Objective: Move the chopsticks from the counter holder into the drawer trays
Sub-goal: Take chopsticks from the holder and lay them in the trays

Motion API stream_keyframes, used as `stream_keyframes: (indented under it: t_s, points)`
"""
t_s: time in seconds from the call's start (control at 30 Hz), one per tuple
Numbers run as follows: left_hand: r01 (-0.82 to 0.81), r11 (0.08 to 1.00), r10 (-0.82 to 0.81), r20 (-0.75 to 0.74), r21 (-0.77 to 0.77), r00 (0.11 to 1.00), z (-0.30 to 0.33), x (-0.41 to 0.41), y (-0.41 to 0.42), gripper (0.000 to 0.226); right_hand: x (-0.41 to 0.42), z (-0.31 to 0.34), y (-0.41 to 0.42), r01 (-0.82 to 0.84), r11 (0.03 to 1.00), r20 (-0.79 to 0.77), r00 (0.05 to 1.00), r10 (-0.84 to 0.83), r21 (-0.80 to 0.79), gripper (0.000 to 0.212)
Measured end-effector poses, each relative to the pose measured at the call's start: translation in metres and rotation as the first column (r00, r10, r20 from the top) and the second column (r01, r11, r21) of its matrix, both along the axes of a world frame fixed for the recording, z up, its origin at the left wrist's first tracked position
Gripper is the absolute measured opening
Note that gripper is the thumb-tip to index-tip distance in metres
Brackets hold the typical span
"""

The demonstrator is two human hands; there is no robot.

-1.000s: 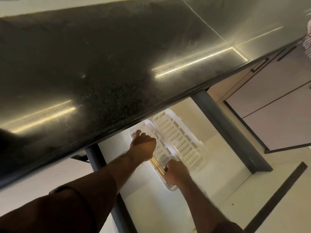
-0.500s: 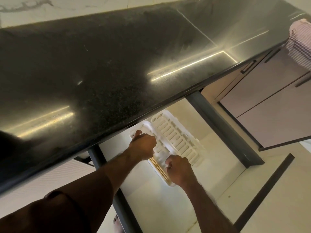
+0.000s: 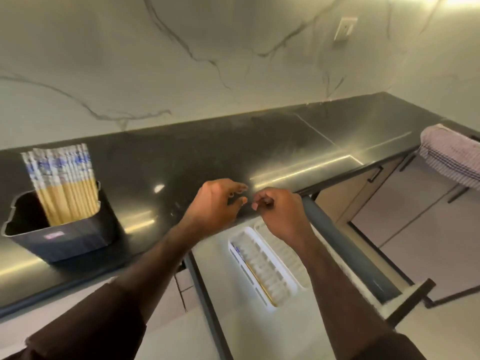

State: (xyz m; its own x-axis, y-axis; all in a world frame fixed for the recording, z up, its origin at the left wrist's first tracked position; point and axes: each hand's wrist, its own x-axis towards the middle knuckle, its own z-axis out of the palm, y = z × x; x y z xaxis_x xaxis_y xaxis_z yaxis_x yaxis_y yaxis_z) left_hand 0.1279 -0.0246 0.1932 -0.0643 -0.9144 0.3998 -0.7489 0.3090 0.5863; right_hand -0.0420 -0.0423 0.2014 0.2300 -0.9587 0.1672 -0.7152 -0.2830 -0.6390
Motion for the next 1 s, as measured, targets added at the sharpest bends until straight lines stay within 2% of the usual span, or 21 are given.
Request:
stream_keyframes:
  t_s: [0.17,0.33,0.67,0.9,1.0]
  points:
    - [-0.119,0.98,0.122,0.013,-0.158,0.992,0.053,0.047,0.035,0.027,0.055,0.057,0.014,-0.117,0.983,0.038,0.992,0.123,-0.143,0.01]
    - [-0.261,0.945,0.264,-0.009,-0.199,0.964,0.072,0.116,0.066,0.03,0.13,0.086,0.021,-0.247,0.956,0.05,0.965,0.258,-0.159,0.011]
    - [-0.523,0.845,0.509,-0.134,-0.108,0.85,0.04,0.303,0.084,0.026,0.333,0.061,0.033,-0.393,0.919,0.087,0.915,0.393,-0.018,0.02]
    - [-0.597,0.802,0.588,-0.216,0.03,0.779,0.007,0.372,0.067,0.049,0.402,0.025,0.033,-0.387,0.916,0.038,0.922,0.385,0.105,0.026]
    - [-0.574,0.808,0.585,-0.313,0.137,0.749,-0.006,0.381,0.061,0.054,0.414,0.012,0.033,-0.384,0.912,-0.009,0.921,0.389,0.145,0.033]
